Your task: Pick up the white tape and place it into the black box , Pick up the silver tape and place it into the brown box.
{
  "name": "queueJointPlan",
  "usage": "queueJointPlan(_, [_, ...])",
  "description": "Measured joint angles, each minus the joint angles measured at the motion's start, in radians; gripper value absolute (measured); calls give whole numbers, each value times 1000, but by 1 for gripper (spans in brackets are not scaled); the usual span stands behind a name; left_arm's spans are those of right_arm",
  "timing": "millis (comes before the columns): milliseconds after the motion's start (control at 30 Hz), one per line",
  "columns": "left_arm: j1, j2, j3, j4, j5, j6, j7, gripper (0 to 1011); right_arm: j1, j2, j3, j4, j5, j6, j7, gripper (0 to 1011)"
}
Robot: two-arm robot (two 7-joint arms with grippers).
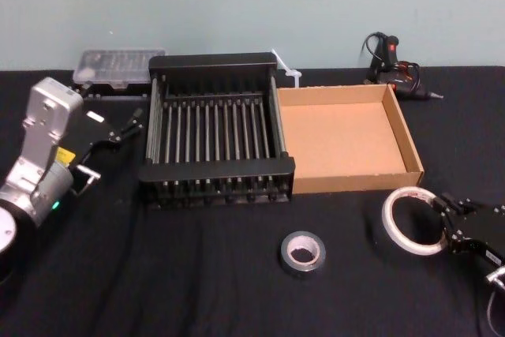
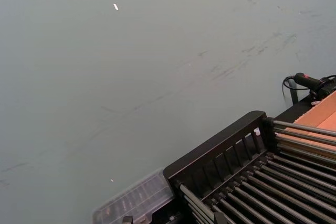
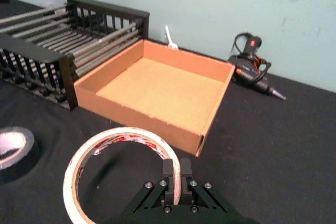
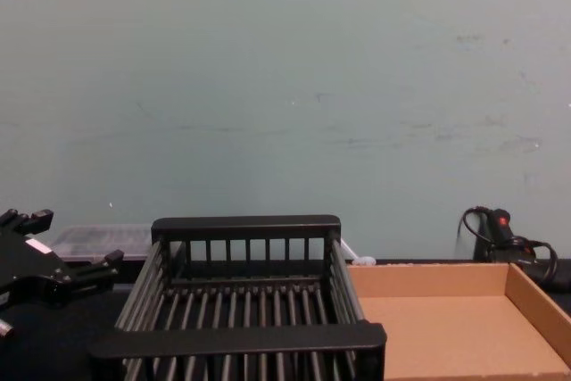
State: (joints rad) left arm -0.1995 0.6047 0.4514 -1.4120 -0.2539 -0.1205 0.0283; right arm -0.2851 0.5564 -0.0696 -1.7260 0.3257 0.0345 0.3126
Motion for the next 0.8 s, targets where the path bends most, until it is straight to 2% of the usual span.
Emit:
queueJointPlan(433, [0,0,0,0,0,0,0,1001,22,-34,15,-16,0,-5,11,80])
queueJointPlan(800, [0,0,0,0,0,0,0,1001,101,-61,-9,11,1,36,13,80])
